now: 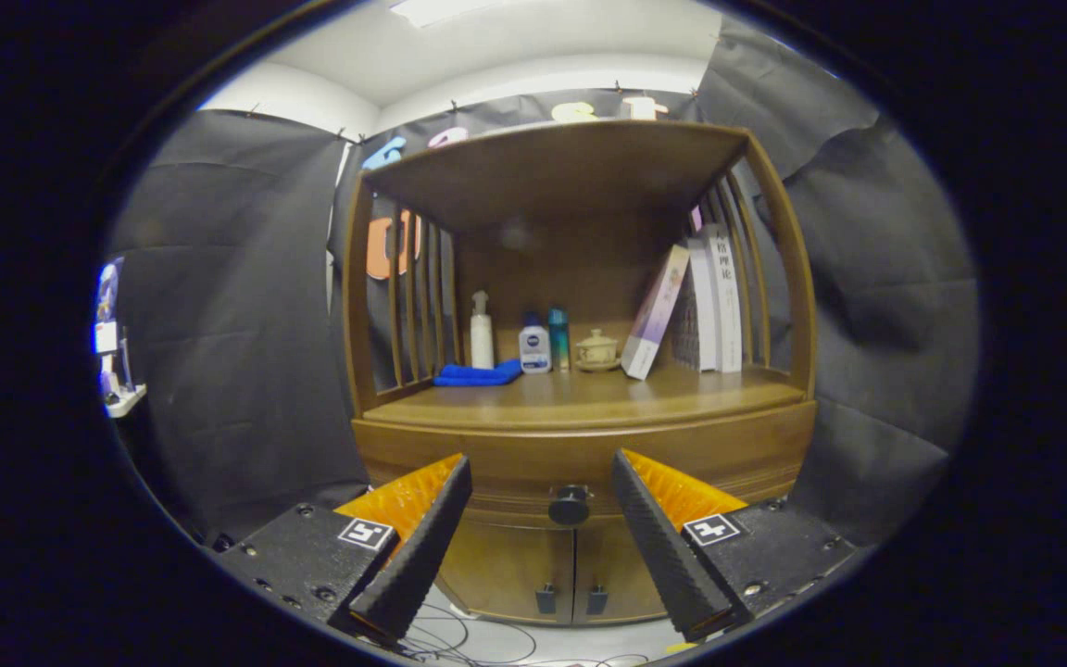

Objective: Pull open the drawer, take out the items inside it, and place them on the countertop above the cabinet.

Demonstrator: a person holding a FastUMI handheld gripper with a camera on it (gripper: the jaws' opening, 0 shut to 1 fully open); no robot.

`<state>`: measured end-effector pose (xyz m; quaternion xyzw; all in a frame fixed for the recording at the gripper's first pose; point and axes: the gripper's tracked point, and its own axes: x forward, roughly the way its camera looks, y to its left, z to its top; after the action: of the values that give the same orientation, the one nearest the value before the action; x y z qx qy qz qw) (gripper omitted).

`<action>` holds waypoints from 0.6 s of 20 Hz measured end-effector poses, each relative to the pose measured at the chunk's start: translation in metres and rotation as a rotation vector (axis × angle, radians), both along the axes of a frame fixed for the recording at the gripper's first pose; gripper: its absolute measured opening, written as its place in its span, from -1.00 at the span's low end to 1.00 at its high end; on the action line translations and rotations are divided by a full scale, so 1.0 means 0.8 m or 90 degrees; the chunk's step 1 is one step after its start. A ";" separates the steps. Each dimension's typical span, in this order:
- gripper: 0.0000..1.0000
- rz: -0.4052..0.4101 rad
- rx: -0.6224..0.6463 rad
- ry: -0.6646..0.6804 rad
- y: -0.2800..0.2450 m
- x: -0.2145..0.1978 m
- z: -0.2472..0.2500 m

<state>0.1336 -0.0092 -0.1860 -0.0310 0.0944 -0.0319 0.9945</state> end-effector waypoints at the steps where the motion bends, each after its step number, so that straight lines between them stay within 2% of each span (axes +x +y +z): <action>1: 0.98 -0.011 0.008 0.010 -0.007 0.011 -0.015; 3: 0.96 -0.019 0.032 0.022 -0.017 0.036 -0.041; 6: 0.81 -0.042 0.028 0.041 -0.041 0.066 -0.076; 12: 0.70 -0.072 0.014 0.054 -0.060 0.098 -0.113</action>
<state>0.2119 -0.0576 -0.2767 -0.0158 0.1381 -0.0857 0.9866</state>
